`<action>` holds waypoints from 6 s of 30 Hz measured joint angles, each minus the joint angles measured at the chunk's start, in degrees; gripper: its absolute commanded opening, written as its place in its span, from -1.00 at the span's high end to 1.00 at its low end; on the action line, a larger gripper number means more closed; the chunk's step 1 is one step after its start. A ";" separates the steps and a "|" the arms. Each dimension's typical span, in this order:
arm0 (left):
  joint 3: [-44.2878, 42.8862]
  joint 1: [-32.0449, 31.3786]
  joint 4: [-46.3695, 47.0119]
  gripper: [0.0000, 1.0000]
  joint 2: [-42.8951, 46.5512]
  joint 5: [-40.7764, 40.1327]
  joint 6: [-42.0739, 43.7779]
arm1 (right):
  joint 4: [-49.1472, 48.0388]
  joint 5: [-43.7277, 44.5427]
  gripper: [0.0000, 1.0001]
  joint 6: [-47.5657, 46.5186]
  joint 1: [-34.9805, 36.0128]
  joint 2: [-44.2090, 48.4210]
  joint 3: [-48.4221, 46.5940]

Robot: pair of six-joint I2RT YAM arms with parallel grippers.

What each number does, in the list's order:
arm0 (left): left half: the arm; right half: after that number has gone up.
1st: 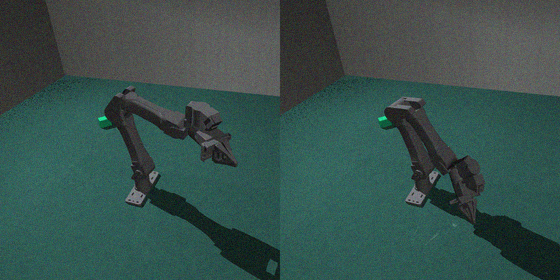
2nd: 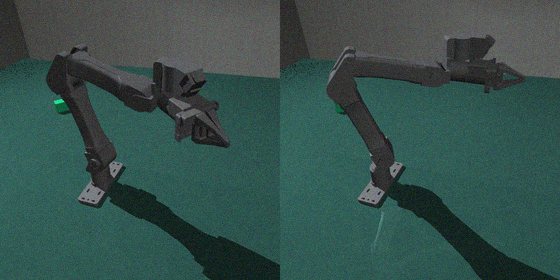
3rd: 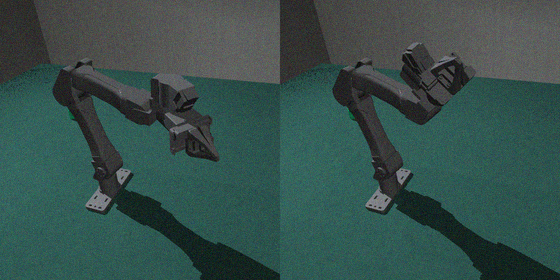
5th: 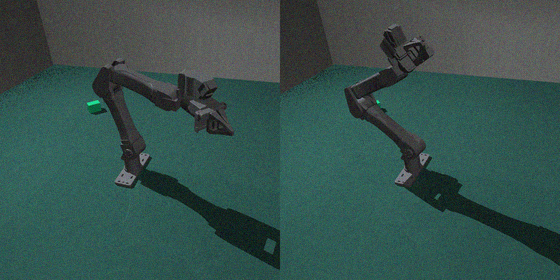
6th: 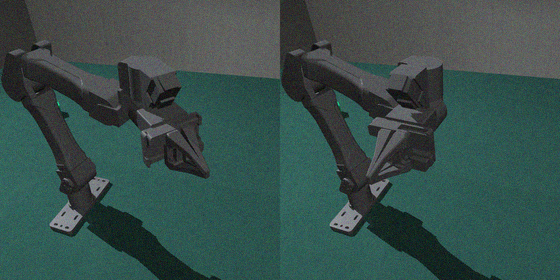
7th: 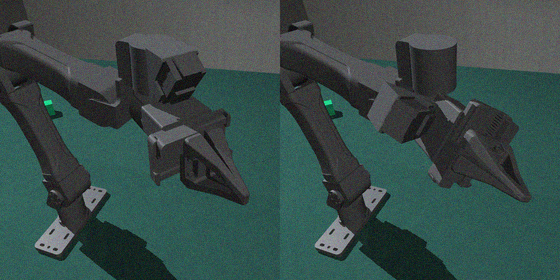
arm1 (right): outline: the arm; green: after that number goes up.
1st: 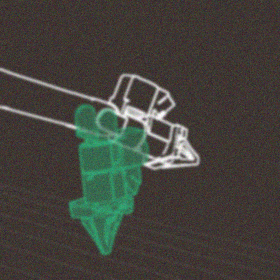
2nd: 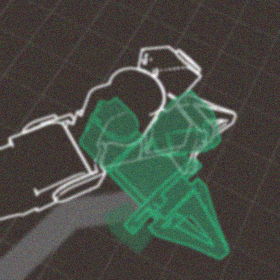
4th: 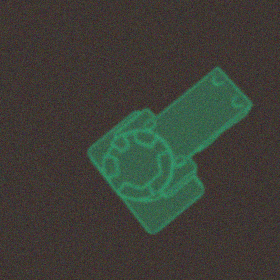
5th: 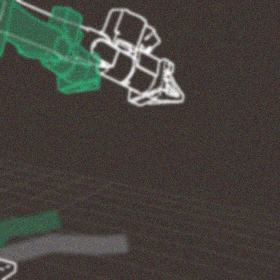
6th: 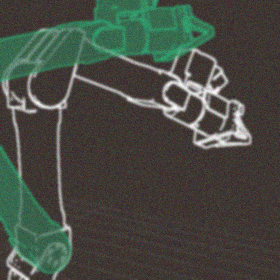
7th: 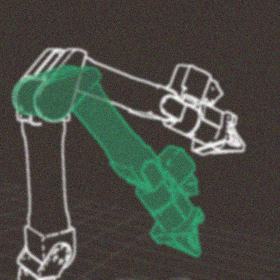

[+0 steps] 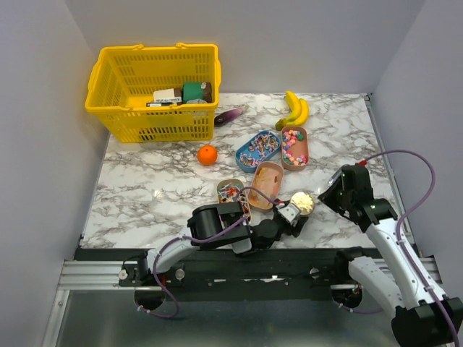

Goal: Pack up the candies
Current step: Screw the bottle lid onto the packing bottle.

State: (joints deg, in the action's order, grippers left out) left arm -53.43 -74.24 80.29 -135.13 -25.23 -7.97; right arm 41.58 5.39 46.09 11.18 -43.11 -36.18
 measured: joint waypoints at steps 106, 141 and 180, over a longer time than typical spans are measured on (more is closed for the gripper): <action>3.54 1.79 -3.67 -0.02 3.65 5.68 -1.86 | -1.07 -10.45 0.03 1.62 0.07 14.69 8.17; -1.27 3.63 -7.50 0.03 2.45 8.87 -1.42 | -19.02 -6.86 0.99 -2.03 -2.21 10.34 18.32; 9.44 1.31 -18.58 -0.97 15.82 8.81 -9.90 | 1.60 -10.69 -1.00 -0.83 0.09 17.53 6.19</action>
State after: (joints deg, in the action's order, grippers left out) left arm -43.99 -72.93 61.71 -119.31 -16.43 -17.87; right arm 43.18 -5.30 45.25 11.27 -25.58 -30.00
